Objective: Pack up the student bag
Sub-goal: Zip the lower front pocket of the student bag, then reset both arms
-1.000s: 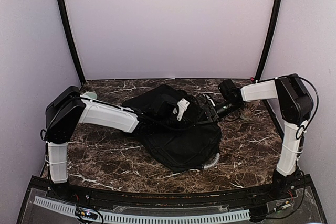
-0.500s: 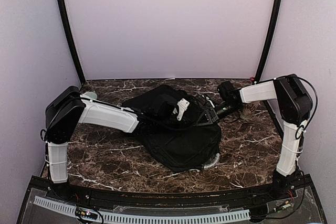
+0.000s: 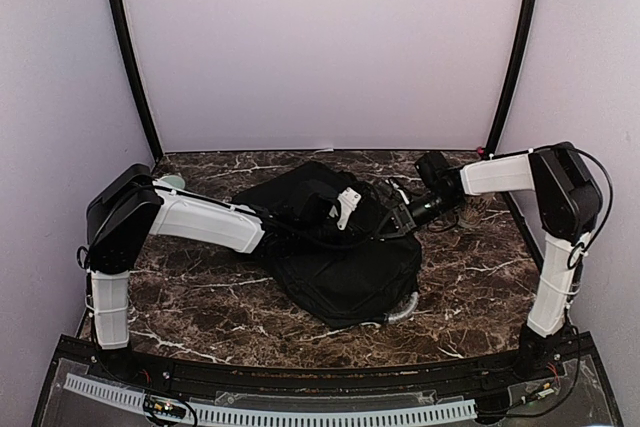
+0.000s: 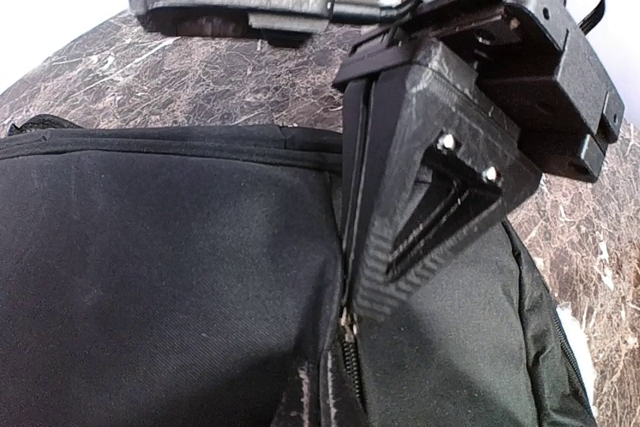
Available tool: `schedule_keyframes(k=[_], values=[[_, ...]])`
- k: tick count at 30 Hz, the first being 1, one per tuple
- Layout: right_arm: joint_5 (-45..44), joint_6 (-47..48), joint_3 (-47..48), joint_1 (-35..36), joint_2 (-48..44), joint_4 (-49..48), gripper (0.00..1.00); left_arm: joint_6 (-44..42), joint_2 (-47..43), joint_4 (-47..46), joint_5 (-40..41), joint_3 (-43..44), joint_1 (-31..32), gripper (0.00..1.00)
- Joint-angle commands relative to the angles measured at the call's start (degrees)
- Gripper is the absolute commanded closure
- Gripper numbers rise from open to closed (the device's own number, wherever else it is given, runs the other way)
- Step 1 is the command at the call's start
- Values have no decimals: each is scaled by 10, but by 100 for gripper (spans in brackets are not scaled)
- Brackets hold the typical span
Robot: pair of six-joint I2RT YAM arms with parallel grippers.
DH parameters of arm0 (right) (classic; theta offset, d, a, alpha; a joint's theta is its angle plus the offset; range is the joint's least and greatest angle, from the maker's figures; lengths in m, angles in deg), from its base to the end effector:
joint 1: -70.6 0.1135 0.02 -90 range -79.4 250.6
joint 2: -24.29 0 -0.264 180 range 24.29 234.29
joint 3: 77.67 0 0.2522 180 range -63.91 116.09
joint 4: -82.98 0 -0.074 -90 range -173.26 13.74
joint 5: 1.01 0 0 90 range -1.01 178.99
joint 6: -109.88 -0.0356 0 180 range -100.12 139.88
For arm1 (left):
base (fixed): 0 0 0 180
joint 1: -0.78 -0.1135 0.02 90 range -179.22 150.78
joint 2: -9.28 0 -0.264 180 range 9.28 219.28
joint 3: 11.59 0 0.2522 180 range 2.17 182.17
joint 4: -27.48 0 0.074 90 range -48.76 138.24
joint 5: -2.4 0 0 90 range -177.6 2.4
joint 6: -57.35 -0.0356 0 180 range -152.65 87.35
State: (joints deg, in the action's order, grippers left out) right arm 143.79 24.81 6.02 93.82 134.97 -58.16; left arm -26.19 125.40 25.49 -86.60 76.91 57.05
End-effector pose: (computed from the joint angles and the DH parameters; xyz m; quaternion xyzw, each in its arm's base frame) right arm 0.3347 0.1752 0.1598 -0.3045 0.8187 0.4738 0.1118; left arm 0.2551 -0.3810 0.1862 0.3522 0.7696 -0.2709 0.4586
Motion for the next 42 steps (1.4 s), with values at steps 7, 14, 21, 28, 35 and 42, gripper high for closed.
schedule_keyframes(k=[7,14,21,28,35,42], values=[[-212,10,-8,-27,-62,-11,100,-4,-34,6,0,-20,4,100],[-285,2,-14,-43,-75,-19,100,-1,-36,6,-1,-24,4,100],[-291,4,-11,-45,-84,-18,100,-3,-35,10,0,-21,4,100],[-291,11,-10,-45,-105,-17,86,-15,-40,23,2,-18,4,87],[-267,27,-6,-49,-140,-5,66,-21,-70,61,10,-19,4,55],[-314,66,29,-63,-219,15,62,-50,-165,115,41,-38,2,37]])
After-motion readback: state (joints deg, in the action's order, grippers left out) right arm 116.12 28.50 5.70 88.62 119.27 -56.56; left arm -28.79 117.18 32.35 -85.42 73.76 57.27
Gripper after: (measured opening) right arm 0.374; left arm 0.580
